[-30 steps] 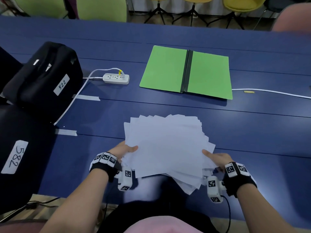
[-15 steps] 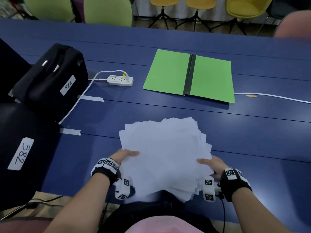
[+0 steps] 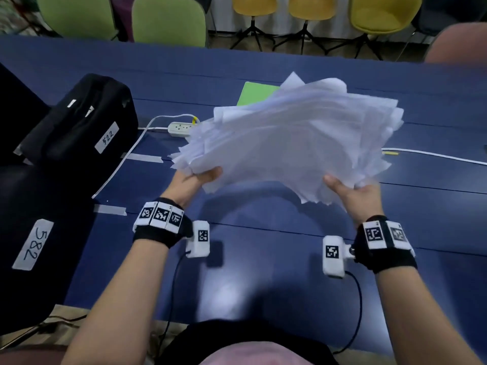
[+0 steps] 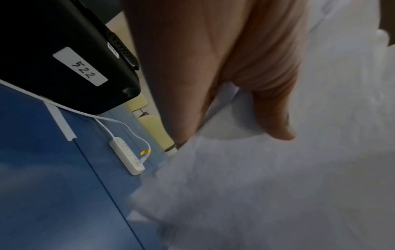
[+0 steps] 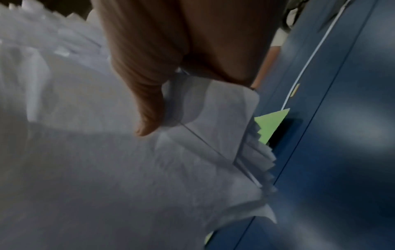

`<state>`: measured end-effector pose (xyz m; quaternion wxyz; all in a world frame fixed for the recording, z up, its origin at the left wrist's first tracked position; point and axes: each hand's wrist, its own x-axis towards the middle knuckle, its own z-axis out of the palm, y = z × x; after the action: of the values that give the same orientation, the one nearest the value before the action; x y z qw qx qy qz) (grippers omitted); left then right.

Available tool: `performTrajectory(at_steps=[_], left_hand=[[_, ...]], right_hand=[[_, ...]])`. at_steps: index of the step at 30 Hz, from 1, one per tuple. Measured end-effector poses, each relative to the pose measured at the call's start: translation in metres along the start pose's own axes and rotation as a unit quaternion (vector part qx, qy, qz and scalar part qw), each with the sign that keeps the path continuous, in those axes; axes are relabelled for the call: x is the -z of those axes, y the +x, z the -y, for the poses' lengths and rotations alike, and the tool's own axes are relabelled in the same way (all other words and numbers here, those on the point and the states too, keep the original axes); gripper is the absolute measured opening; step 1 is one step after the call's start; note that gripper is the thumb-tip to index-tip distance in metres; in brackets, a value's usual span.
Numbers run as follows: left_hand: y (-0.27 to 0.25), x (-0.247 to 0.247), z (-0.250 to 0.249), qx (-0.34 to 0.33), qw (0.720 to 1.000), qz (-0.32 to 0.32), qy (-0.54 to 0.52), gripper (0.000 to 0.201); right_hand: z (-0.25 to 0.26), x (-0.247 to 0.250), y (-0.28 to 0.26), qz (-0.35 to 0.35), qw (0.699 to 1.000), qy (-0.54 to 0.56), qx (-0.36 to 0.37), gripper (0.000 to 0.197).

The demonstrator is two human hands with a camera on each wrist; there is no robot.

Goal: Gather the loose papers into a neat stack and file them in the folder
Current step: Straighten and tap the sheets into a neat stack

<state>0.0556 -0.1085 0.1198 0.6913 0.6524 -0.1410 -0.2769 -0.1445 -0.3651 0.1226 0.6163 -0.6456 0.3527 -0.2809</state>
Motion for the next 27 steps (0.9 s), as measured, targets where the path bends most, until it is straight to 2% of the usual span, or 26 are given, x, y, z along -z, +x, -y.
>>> performTrajectory(at_steps=[2,4,6,8,10,12,16,18,20,22,25,27], left_hand=[[0.004,-0.002,0.003,-0.008,1.000,-0.021,0.003,0.033],[0.006,-0.001,0.019,0.012,0.999,-0.029,0.011,0.037],[0.005,0.001,0.042,0.057,0.998,-0.016,0.020,0.040],[0.002,-0.001,0.058,0.096,0.994,-0.027,0.035,0.032],[0.004,-0.004,0.066,0.089,0.993,-0.064,0.049,0.029],[0.007,-0.007,0.059,0.061,0.993,-0.099,0.012,0.030],[0.007,0.001,0.031,0.039,0.995,-0.085,-0.042,0.029],[0.006,0.012,0.030,0.054,0.994,-0.084,-0.034,0.043],[0.005,0.021,0.035,0.079,0.994,-0.078,-0.006,0.061],[0.005,0.023,0.047,0.083,0.995,-0.050,0.014,0.067],[0.002,0.016,0.059,0.100,0.992,-0.021,0.069,0.044],[0.001,0.008,0.060,0.099,0.991,-0.023,0.091,0.038]], right_hand=[[-0.007,-0.007,-0.001,-0.005,1.000,0.020,-0.003,0.024],[-0.033,-0.011,-0.006,0.000,0.999,-0.002,-0.053,0.030],[-0.066,-0.014,-0.014,0.006,0.993,-0.017,-0.114,0.015],[-0.086,-0.018,-0.024,-0.011,0.988,-0.001,-0.155,0.031],[-0.087,-0.024,-0.026,-0.043,0.988,0.024,-0.149,0.033],[-0.073,-0.027,-0.019,-0.049,0.991,0.026,-0.125,0.017],[-0.022,-0.017,-0.002,-0.039,0.997,0.052,-0.034,0.022],[-0.009,-0.011,0.001,-0.007,0.997,0.077,-0.008,0.026],[-0.014,-0.007,0.001,0.033,0.999,0.039,-0.017,0.027],[-0.035,-0.003,0.000,0.051,0.996,-0.020,-0.064,0.023],[-0.070,0.000,-0.005,0.041,0.992,-0.022,-0.115,0.032],[-0.080,-0.002,-0.009,0.013,0.990,0.002,-0.139,0.039]])
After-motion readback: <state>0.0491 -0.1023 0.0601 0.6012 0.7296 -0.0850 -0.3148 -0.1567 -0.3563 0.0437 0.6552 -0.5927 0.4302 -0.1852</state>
